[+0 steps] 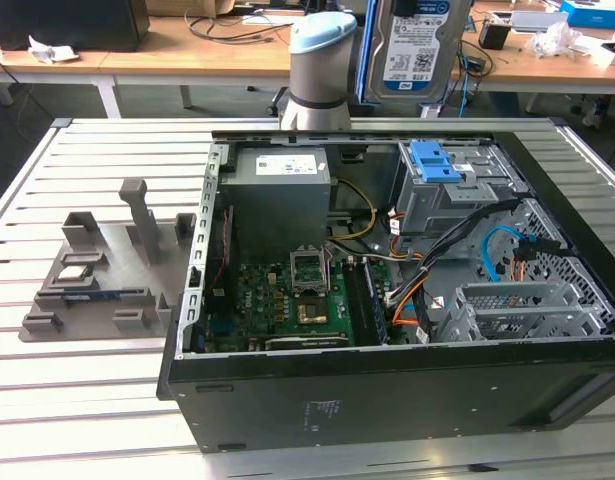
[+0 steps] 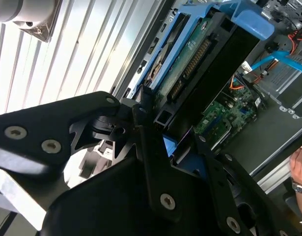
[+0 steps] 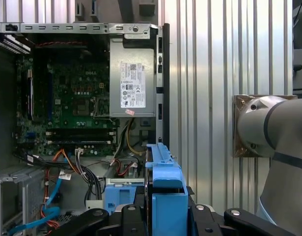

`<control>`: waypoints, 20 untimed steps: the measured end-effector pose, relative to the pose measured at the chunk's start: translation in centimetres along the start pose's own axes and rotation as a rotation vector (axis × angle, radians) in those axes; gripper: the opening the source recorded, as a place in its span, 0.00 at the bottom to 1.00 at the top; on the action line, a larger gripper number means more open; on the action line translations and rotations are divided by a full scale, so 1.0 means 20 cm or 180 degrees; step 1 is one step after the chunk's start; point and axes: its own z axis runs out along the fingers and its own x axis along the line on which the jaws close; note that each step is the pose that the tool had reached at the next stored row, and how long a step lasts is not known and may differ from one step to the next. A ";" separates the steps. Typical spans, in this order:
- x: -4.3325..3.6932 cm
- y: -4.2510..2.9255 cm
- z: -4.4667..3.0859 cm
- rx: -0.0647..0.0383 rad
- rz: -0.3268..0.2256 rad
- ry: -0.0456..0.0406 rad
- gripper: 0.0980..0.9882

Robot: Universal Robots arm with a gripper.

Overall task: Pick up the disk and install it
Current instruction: 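Pick up the disk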

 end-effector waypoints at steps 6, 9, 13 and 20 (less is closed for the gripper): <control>-0.001 -0.094 -0.001 0.0000 0.0000 0.0000 0.30; -0.002 -0.147 -0.001 0.0000 0.0000 0.0000 0.30; -0.003 -0.240 -0.002 -0.0001 0.0000 0.0000 0.30; 0.045 -0.270 -0.003 -0.0001 0.0000 0.0000 0.30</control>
